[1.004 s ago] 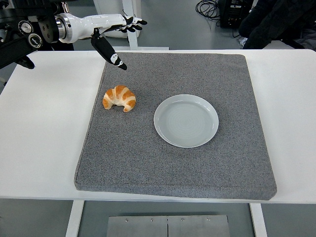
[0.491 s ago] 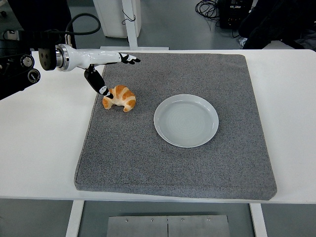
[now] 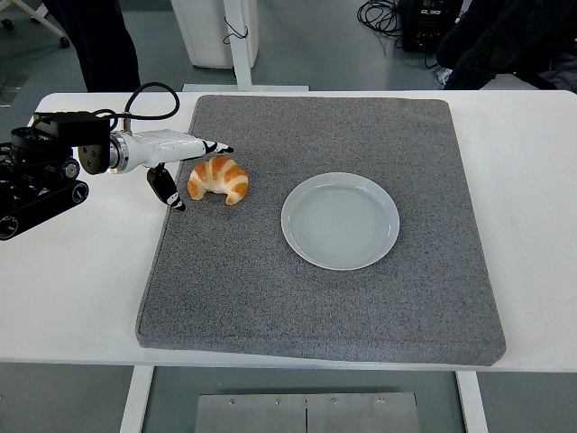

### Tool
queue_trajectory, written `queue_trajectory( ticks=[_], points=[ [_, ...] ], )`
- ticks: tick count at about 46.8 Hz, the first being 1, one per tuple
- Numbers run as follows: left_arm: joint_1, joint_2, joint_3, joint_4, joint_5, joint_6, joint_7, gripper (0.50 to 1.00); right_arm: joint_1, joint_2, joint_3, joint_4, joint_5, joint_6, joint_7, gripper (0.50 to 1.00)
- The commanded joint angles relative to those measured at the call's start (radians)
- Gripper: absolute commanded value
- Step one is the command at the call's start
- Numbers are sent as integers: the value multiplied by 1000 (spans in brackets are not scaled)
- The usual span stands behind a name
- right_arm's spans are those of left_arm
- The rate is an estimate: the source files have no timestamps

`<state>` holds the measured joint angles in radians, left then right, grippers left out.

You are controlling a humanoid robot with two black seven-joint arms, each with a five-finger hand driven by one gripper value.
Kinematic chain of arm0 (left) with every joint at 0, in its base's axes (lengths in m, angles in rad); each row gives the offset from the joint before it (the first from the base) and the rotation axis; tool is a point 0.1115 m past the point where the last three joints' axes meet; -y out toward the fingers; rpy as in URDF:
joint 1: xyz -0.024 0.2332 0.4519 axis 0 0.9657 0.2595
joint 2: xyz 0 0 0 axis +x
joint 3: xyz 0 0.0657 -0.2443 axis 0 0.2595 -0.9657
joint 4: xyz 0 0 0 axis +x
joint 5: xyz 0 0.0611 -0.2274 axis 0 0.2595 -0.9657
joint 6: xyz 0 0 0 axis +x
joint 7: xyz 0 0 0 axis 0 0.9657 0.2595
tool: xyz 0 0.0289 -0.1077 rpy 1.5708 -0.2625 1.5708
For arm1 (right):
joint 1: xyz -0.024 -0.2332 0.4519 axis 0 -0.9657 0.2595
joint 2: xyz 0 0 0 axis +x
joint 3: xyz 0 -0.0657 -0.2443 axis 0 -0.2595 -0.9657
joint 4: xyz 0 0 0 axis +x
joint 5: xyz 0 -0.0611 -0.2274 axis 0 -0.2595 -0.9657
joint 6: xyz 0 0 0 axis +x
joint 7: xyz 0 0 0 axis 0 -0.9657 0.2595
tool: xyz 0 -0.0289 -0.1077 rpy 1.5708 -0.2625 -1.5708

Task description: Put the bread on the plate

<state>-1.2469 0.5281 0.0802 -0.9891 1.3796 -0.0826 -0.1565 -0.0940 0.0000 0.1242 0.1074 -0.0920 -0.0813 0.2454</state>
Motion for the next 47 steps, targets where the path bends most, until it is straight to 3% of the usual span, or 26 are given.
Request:
queue_trajectory(
  ticks=[1, 14, 22, 28, 47],
  points=[
    [0, -10, 0, 3, -17, 23, 5, 995, 0, 0, 0, 0, 0, 0, 0, 1000],
    [-2, -69, -2, 58, -67, 29, -9, 995, 0, 0, 0, 0, 0, 0, 0, 1000],
    [7, -132, 1, 142, -68, 67, -18, 995, 0, 0, 0, 0, 0, 0, 0, 1000],
    [9, -142, 1, 153, -68, 84, -51, 995, 0, 0, 0, 0, 0, 0, 0, 1000],
    [33, -181, 30, 185, -65, 127, -54, 992, 0, 0, 0, 0, 0, 0, 0, 1000]
  ],
)
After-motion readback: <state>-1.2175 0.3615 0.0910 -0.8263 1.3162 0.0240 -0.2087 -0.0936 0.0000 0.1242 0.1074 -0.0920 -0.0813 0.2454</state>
